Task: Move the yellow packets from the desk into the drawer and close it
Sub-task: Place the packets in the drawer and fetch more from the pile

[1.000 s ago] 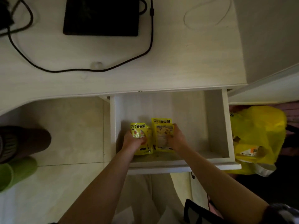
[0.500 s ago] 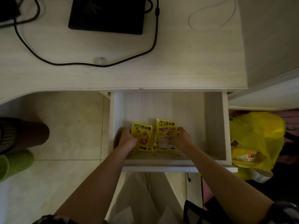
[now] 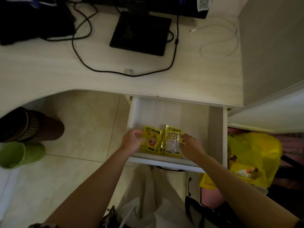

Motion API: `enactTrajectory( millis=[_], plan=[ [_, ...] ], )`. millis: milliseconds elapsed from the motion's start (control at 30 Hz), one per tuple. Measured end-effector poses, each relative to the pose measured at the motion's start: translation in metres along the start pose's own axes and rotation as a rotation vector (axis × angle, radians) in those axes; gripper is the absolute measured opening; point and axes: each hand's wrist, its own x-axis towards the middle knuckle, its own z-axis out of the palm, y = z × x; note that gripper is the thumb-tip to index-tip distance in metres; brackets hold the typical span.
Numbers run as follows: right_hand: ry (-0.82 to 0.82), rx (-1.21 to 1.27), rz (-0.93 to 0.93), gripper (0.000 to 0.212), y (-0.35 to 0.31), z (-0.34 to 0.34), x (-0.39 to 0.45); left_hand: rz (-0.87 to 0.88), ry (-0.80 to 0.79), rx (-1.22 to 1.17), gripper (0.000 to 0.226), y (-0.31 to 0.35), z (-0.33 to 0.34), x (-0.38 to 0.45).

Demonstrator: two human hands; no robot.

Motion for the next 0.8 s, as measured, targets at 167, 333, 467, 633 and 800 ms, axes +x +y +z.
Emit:
enactTrajectory(
  millis=[167, 333, 467, 633, 800],
  plan=[
    [-0.015, -0.203, -0.211, 0.04, -0.048, 0.0, -0.024, 0.098, 0.146, -0.044, 0.026, -0.021, -0.031, -0.042],
    [0.013, -0.343, -0.386, 0.036, -0.109, 0.02, -0.045, 0.103, 0.308, -0.059, 0.022, -0.058, -0.057, -0.081],
    [-0.059, -0.492, -0.536, 0.036, -0.158, 0.053, -0.058, 0.021, 0.4, 0.005, 0.024, -0.102, -0.078, -0.105],
    [-0.104, -0.562, -0.617, 0.031, -0.223, 0.102, -0.075, -0.05, 0.466, 0.082, 0.026, -0.171, -0.119, -0.125],
    [-0.152, -0.615, -0.661, 0.038, -0.288, 0.153, -0.085, -0.133, 0.545, 0.091, 0.027, -0.242, -0.177, -0.14]
  ],
)
